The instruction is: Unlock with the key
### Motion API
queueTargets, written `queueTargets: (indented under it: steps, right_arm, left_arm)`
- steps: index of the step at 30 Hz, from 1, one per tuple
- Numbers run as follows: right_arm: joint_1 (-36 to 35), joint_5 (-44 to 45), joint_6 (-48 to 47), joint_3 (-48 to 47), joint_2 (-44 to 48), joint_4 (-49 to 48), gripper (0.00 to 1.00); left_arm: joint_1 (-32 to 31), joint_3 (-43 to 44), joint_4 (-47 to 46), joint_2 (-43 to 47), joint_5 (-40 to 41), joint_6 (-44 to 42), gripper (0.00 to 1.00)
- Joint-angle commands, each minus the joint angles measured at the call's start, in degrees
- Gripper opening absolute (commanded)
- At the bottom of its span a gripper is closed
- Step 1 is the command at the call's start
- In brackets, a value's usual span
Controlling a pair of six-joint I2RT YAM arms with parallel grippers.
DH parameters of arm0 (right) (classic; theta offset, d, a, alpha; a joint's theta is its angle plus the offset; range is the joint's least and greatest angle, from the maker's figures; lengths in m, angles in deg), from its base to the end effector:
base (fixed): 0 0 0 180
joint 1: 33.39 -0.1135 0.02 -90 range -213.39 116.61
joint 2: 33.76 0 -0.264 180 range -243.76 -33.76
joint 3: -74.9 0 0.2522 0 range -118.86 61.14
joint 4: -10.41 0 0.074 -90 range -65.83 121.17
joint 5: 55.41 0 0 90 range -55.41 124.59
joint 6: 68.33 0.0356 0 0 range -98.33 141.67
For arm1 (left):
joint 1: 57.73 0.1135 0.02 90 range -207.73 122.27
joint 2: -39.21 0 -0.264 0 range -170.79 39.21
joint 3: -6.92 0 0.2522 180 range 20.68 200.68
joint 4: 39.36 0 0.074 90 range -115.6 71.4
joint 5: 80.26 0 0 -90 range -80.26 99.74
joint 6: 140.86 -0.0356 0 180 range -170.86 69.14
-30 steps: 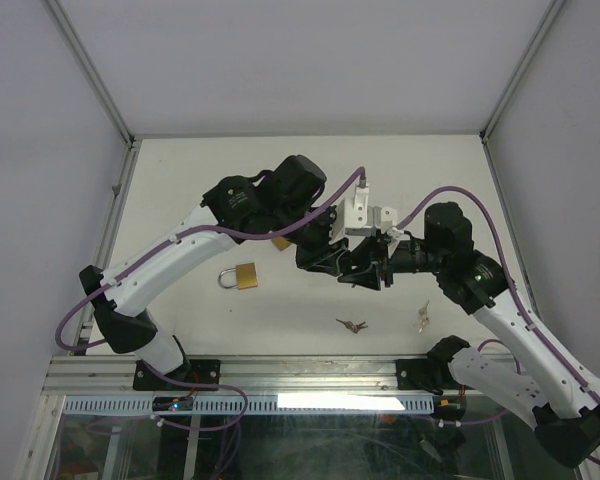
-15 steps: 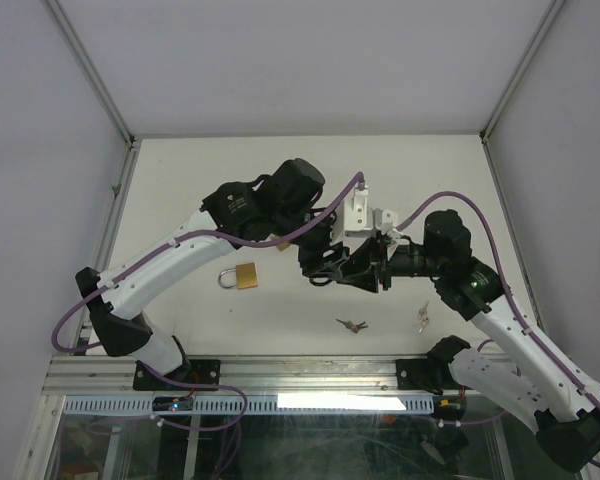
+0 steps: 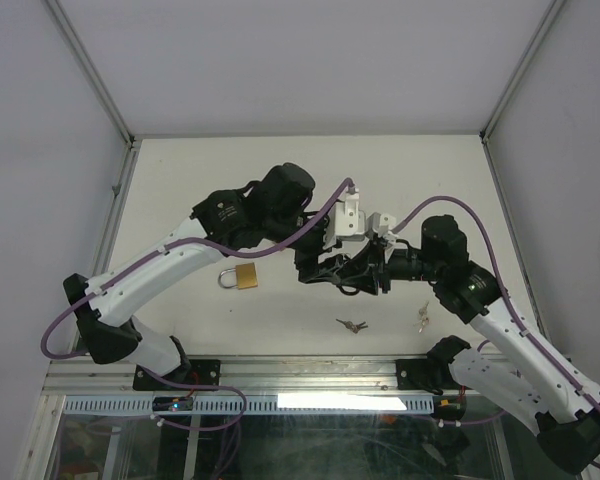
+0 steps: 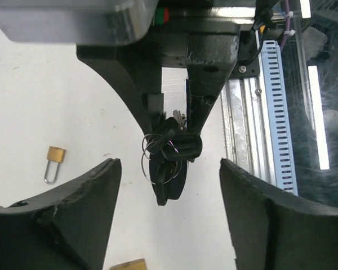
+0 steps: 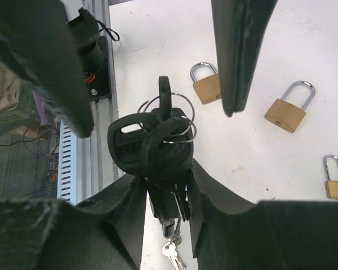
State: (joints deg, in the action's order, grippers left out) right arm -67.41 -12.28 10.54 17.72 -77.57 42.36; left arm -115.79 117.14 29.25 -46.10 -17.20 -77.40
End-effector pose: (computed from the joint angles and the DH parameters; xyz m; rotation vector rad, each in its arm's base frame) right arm 0.1248 0.1156 0.3232 -1.2312 1.4734 1.0403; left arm 0.1469 -0.2662 0.4098 1.7686 1.5843 -0.8188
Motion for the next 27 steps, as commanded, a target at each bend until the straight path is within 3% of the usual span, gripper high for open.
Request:
queueTargets:
  steps: [1,7,12,15,18,23,27]
  right_arm:
    - [-0.3,1.3,-0.1,-0.7,1.8,-5.2,0.00]
    - [-0.2,2.4,5.6,1.1,2.9,-11.4,0.00]
    - [1.2,7.3,15.1,3.9,5.0,-23.2,0.00]
    - [2.7,13.3,23.9,5.8,6.9,-33.9,0.00]
    - [3.7,18.4,30.0,6.1,7.5,-40.2,0.00]
    - [3.7,22.8,35.2,5.0,6.0,-48.5,0.00]
    - [3.8,22.9,36.6,1.5,3.0,-52.6,0.00]
  left_arm:
    - [0.1,0.0,-6.2,4.7,0.7,-1.2,0.78]
    - [0.3,0.7,-7.1,5.4,3.6,-1.7,0.99]
    - [3.4,-0.6,-12.0,9.5,3.9,0.8,0.99]
    - [10.1,-6.6,-19.9,14.1,1.6,8.9,0.99]
    - [18.1,-12.3,-26.6,17.3,-6.2,16.2,0.99]
    - [19.0,-20.9,-34.9,20.8,-19.2,22.7,0.93]
    - [18.5,-27.1,-46.5,20.9,-20.0,30.0,0.95]
